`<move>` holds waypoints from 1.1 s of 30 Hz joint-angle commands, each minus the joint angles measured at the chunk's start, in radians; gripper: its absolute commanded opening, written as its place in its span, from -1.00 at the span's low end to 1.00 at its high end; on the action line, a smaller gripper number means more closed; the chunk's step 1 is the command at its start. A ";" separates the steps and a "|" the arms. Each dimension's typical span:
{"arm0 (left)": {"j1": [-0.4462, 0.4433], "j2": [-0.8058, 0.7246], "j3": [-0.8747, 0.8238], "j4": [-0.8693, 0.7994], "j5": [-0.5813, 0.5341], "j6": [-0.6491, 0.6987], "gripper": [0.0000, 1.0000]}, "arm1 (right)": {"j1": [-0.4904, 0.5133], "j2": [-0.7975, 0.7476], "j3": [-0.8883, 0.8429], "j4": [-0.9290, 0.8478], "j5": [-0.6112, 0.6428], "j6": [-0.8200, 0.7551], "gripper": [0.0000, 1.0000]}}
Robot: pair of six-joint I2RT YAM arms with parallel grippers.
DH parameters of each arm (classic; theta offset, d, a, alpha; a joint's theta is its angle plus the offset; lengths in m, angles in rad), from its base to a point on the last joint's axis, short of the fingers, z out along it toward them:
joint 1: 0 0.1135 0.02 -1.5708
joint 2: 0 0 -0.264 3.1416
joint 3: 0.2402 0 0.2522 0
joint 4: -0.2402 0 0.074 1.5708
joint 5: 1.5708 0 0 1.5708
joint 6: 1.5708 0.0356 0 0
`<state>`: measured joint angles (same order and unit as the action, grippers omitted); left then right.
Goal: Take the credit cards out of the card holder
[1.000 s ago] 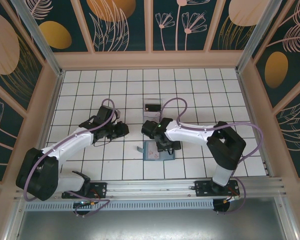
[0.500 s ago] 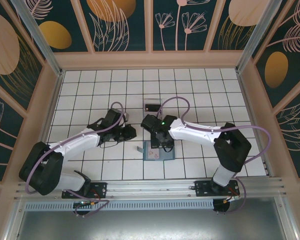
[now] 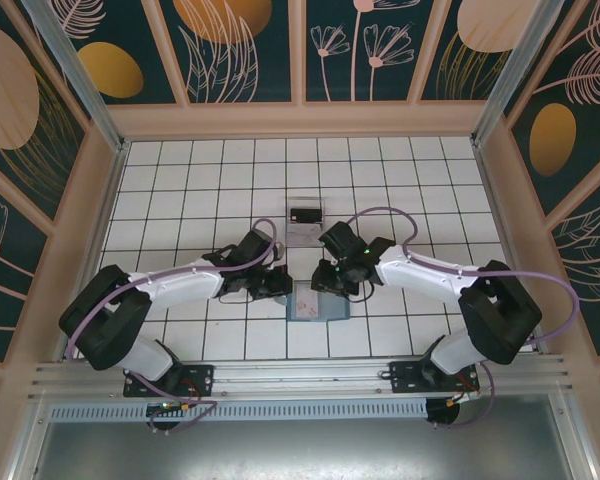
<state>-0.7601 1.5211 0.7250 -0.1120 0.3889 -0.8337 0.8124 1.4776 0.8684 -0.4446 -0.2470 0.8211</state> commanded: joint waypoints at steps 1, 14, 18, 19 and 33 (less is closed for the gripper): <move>-0.022 0.039 0.040 0.010 0.036 0.002 -0.98 | -0.005 -0.017 -0.013 0.049 -0.047 0.003 -0.42; -0.040 0.112 0.034 -0.006 0.031 0.014 -1.00 | -0.003 0.003 -0.023 0.095 -0.092 0.016 -0.44; -0.041 0.125 0.034 -0.018 0.018 0.019 -1.00 | 0.003 0.027 -0.025 0.117 -0.109 0.021 -0.37; -0.040 0.125 0.034 -0.024 0.013 0.022 -1.00 | 0.004 0.032 -0.023 0.124 -0.113 0.022 -0.37; -0.039 0.117 0.025 -0.032 -0.002 0.020 -1.00 | 0.014 0.112 -0.045 0.198 -0.140 0.044 -0.32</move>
<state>-0.7933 1.6333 0.7559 -0.1139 0.4076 -0.8242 0.8196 1.5661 0.8436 -0.2638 -0.3805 0.8524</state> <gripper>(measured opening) 0.053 0.341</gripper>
